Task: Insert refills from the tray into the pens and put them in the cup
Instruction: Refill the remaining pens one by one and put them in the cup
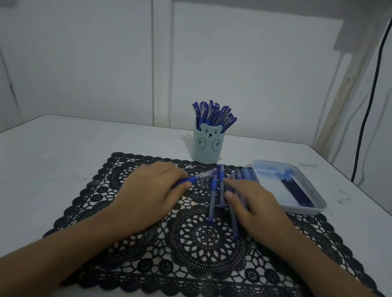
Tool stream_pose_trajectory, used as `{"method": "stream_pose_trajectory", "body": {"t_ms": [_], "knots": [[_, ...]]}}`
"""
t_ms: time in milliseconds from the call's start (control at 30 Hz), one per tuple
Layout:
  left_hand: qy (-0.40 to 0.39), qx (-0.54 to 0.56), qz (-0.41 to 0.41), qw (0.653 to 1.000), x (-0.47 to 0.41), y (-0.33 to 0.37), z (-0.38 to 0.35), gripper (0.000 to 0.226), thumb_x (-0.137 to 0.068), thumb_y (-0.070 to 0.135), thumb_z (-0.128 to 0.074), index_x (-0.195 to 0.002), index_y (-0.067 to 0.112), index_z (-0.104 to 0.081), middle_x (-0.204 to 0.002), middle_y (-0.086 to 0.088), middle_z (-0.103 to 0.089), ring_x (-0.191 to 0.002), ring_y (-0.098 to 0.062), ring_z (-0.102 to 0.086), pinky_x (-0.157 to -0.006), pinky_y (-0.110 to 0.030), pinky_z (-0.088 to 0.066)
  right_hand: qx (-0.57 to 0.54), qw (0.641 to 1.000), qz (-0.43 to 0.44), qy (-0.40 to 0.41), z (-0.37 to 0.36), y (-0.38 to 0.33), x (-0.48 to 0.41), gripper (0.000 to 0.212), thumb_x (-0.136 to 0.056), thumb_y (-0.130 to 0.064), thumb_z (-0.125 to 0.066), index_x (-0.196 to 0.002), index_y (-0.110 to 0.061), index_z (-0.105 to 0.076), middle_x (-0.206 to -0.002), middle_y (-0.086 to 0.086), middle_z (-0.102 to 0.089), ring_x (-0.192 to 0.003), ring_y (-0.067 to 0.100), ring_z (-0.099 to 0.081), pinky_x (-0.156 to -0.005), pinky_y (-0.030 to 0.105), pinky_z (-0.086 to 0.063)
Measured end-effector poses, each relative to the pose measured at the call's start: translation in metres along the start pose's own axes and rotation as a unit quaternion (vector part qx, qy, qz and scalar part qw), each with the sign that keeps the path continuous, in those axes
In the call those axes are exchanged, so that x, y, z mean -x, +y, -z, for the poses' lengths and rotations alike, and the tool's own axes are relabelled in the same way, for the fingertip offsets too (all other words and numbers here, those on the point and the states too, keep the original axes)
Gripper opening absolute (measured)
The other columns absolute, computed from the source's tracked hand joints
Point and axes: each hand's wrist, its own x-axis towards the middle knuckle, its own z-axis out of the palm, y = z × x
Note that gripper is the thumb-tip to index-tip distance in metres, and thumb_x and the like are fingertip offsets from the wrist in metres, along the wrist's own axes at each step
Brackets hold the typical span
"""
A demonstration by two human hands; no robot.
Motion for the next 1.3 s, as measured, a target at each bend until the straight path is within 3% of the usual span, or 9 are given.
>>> {"method": "stream_pose_trajectory", "body": {"t_ms": [100,200,433,533,667,767,867,1100,1300], "knots": [[0.020,0.067,0.112,0.991,-0.030,-0.001,0.014,0.023,-0.091,0.033,-0.051,-0.100,0.016,-0.064,-0.086,0.007,-0.062,-0.077,-0.010,-0.056,-0.070,-0.029,-0.047,0.082,0.994,0.017,-0.071,-0.008,0.008,-0.001,0.043,-0.097,-0.034,-0.036,-0.137,-0.019,-0.041,-0.143,-0.004,-0.038,-0.131,0.007,-0.029,-0.100,0.010,-0.010],[0.062,0.164,0.191,0.966,-0.080,-0.010,0.026,0.018,-0.090,0.028,-0.056,-0.100,0.015,-0.063,-0.087,0.005,-0.063,-0.080,-0.010,-0.059,-0.076,-0.024,-0.047,0.081,0.993,0.016,-0.081,-0.013,0.009,-0.002,0.044,-0.098,-0.036,-0.032,-0.139,-0.021,-0.038,-0.146,-0.007,-0.033,-0.133,0.005,-0.025,-0.100,0.009,-0.008],[0.162,0.311,0.269,0.897,-0.179,-0.037,0.018,0.007,-0.084,0.015,-0.057,-0.089,0.010,-0.056,-0.082,-0.006,-0.066,-0.076,-0.022,-0.067,-0.075,-0.042,-0.055,0.079,0.993,0.021,-0.083,-0.013,0.015,-0.002,0.044,-0.098,-0.038,-0.030,-0.139,-0.026,-0.036,-0.147,-0.012,-0.027,-0.133,0.000,-0.021,-0.097,0.004,-0.004],[0.149,0.285,0.270,0.908,-0.187,-0.040,0.000,0.005,-0.085,0.014,-0.055,-0.088,0.011,-0.052,-0.086,-0.008,-0.064,-0.081,-0.026,-0.064,-0.076,-0.040,-0.054,0.078,0.994,0.029,-0.076,-0.012,0.016,-0.002,0.044,-0.098,-0.038,-0.030,-0.140,-0.026,-0.035,-0.147,-0.013,-0.027,-0.132,-0.001,-0.021,-0.096,0.002,-0.002],[0.137,0.249,0.270,0.920,-0.188,-0.043,-0.016,0.007,-0.088,0.013,-0.052,-0.094,0.009,-0.052,-0.086,-0.007,-0.059,-0.076,-0.023,-0.061,-0.063,-0.025,-0.049,0.075,0.994,0.038,-0.068,-0.014,0.017,-0.002,0.043,-0.098,-0.037,-0.030,-0.140,-0.026,-0.035,-0.146,-0.012,-0.029,-0.131,-0.001,-0.022,-0.096,0.002,-0.002],[0.104,0.220,0.267,0.933,-0.182,-0.046,-0.025,0.025,-0.088,0.013,-0.051,-0.112,0.010,-0.047,-0.082,-0.010,-0.062,-0.069,-0.023,-0.059,-0.063,-0.031,-0.048,0.074,0.994,0.039,-0.068,-0.014,0.017,-0.002,0.043,-0.098,-0.037,-0.030,-0.140,-0.026,-0.035,-0.146,-0.012,-0.029,-0.132,-0.001,-0.022,-0.096,0.002,-0.003],[0.057,0.137,0.234,0.961,-0.175,-0.047,-0.033,0.045,-0.087,0.016,-0.050,-0.128,0.024,-0.034,-0.078,-0.006,-0.065,-0.068,-0.023,-0.060,-0.063,-0.034,-0.049,0.074,0.994,0.040,-0.071,-0.012,0.016,-0.002,0.043,-0.098,-0.037,-0.029,-0.140,-0.027,-0.035,-0.147,-0.012,-0.028,-0.132,-0.001,-0.022,-0.096,0.002,-0.003],[0.012,0.013,0.186,0.982,-0.152,-0.058,-0.048,0.027,-0.092,0.028,-0.043,-0.115,0.021,-0.054,-0.102,0.000,-0.059,-0.088,-0.019,-0.057,-0.068,-0.028,-0.042,0.076,0.993,0.033,-0.079,-0.012,0.016,-0.002,0.043,-0.098,-0.037,-0.029,-0.140,-0.027,-0.035,-0.147,-0.012,-0.027,-0.132,0.000,-0.022,-0.096,0.003,-0.004],[0.016,0.059,0.192,0.980,-0.119,-0.053,-0.033,0.025,-0.093,0.026,-0.042,-0.110,0.020,-0.059,-0.103,0.001,-0.059,-0.082,-0.012,-0.052,-0.072,-0.029,-0.045,0.080,0.993,0.031,-0.079,-0.012,0.016,-0.002,0.043,-0.098,-0.037,-0.031,-0.138,-0.026,-0.038,-0.146,-0.010,-0.031,-0.132,0.002,-0.025,-0.099,0.006,-0.008]]}}
